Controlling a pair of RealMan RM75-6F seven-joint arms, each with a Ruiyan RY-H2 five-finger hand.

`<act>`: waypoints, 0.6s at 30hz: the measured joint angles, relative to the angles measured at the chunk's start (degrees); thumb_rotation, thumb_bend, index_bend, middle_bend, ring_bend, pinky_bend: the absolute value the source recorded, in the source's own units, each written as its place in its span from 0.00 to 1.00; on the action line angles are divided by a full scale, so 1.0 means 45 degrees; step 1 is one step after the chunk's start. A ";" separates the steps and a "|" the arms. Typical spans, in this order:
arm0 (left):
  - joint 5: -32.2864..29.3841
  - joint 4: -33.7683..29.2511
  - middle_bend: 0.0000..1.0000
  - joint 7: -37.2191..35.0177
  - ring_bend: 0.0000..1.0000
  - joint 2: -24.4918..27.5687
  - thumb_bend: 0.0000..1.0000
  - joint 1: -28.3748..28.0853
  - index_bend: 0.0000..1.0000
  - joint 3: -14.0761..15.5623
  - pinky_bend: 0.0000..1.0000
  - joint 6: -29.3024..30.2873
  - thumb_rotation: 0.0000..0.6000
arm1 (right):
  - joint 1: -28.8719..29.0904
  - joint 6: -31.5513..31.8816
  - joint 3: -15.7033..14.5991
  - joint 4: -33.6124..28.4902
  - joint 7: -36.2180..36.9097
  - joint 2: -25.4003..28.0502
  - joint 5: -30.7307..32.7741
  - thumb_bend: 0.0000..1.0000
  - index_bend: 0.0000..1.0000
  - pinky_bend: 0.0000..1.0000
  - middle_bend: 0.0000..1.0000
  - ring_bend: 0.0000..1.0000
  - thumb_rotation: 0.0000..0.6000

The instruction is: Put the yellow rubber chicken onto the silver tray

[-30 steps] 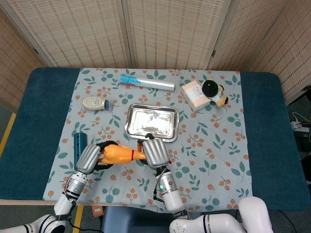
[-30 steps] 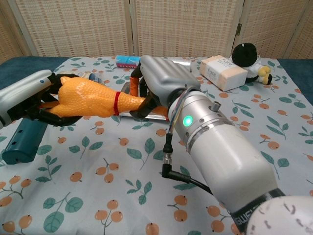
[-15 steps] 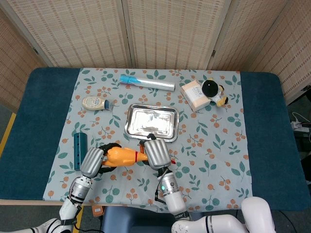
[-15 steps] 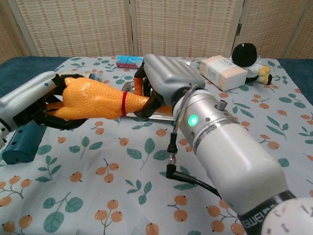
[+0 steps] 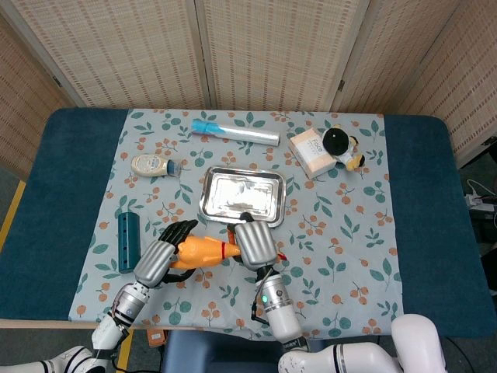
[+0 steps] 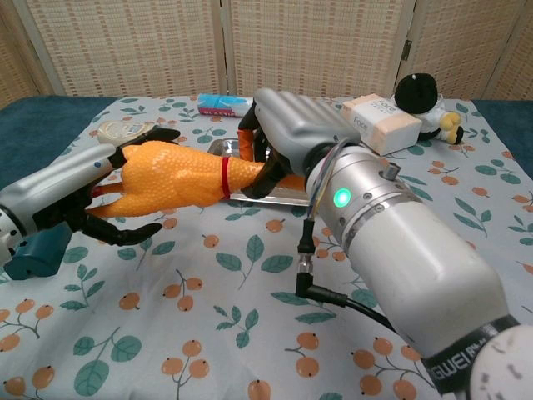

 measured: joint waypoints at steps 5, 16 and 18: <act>-0.0061 -0.0100 0.00 0.0007 0.00 -0.0023 0.32 -0.0048 0.00 -0.0025 0.05 -0.0010 1.00 | 0.0027 0.0021 0.0029 0.0027 -0.0066 0.0019 0.0024 0.29 0.93 1.00 0.67 0.85 1.00; 0.0100 0.0420 0.02 -0.0550 0.00 -0.0696 0.33 0.0138 0.11 -0.0198 0.24 0.0882 1.00 | 0.0012 0.0035 0.0026 0.0082 -0.0132 0.0126 0.0136 0.29 0.93 1.00 0.67 0.85 1.00; 0.0122 0.0615 0.17 -0.0743 0.10 -0.0845 0.34 0.0176 0.26 -0.0228 0.35 0.0988 1.00 | 0.0013 0.0051 0.0023 0.0053 -0.0158 0.0146 0.0139 0.29 0.93 1.00 0.67 0.85 1.00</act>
